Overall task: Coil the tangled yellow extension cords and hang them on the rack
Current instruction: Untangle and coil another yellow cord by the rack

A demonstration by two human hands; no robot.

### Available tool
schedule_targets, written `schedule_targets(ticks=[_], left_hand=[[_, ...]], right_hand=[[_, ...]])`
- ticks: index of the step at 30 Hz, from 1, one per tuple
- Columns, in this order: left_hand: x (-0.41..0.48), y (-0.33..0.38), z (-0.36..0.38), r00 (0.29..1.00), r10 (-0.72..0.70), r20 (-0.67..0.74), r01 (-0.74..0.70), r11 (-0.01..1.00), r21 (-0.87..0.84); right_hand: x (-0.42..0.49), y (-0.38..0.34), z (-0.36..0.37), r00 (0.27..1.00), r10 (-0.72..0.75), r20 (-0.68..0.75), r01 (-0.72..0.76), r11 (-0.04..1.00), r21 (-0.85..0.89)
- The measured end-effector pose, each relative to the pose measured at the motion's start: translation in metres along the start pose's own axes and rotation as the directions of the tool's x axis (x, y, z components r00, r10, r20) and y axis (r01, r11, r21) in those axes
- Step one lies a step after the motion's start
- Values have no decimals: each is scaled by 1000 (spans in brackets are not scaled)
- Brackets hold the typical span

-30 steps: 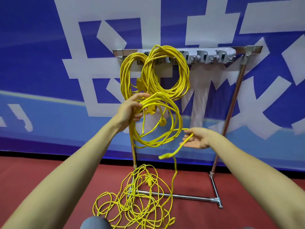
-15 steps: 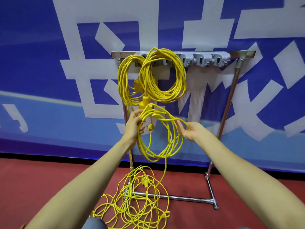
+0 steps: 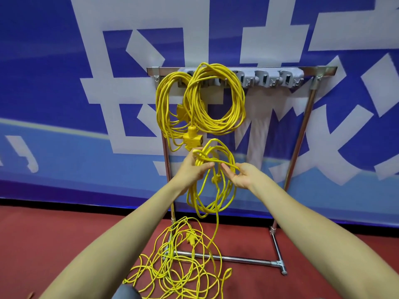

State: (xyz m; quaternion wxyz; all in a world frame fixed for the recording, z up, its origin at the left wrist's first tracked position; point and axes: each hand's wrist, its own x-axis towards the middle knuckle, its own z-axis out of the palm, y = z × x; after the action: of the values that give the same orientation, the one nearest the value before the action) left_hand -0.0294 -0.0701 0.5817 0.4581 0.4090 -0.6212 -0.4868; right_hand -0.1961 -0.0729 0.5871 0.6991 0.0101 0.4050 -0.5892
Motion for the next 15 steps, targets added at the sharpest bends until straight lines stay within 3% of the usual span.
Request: schedule_targets(ticks=[1, 2, 3, 4, 5, 6, 7, 8, 10, 15], left_hand=[[0, 1, 0, 1000, 3, -3, -3, 1000, 16], [1, 1, -1, 1000, 4, -8, -4, 1000, 22], [2, 1, -2, 1000, 2, -13, -2, 1000, 22], [3, 0, -3, 1000, -1, -9, 1, 1000, 18], [4, -1, -4, 1000, -5, -1, 5, 1000, 21], [5, -1, -3, 1000, -10, 10, 10, 999, 32], [6, -2, -2, 1000, -15, 20, 15, 999, 42], [7, -2, -1, 1000, -20, 24, 19, 999, 49], [8, -1, 1, 999, -23, 29, 21, 999, 47], [9, 1, -6, 998, -49, -26, 51, 997, 65]], right_hand=[[-3, -2, -1, 1000, 20, 13, -18, 991, -133], [-8, -3, -3, 999, 32, 15, -24, 927, -374], [-13, -5, -5, 1000, -11, 0, 8, 737, -676], [-16, -7, -7, 993, -119, 23, 73, 429, -901], [-16, -8, -8, 950, -277, 145, 177, 92, -980], [-14, -9, -9, 863, -368, 345, 305, -166, -938], [-13, -8, -7, 756, -369, 540, 444, -317, -838], [-16, -5, -3, 671, -314, 672, 545, -406, -734], [-18, -2, 1, 600, -209, 772, 606, -511, -610], [-19, -2, -3, 559, -216, 800, 694, -406, -595]])
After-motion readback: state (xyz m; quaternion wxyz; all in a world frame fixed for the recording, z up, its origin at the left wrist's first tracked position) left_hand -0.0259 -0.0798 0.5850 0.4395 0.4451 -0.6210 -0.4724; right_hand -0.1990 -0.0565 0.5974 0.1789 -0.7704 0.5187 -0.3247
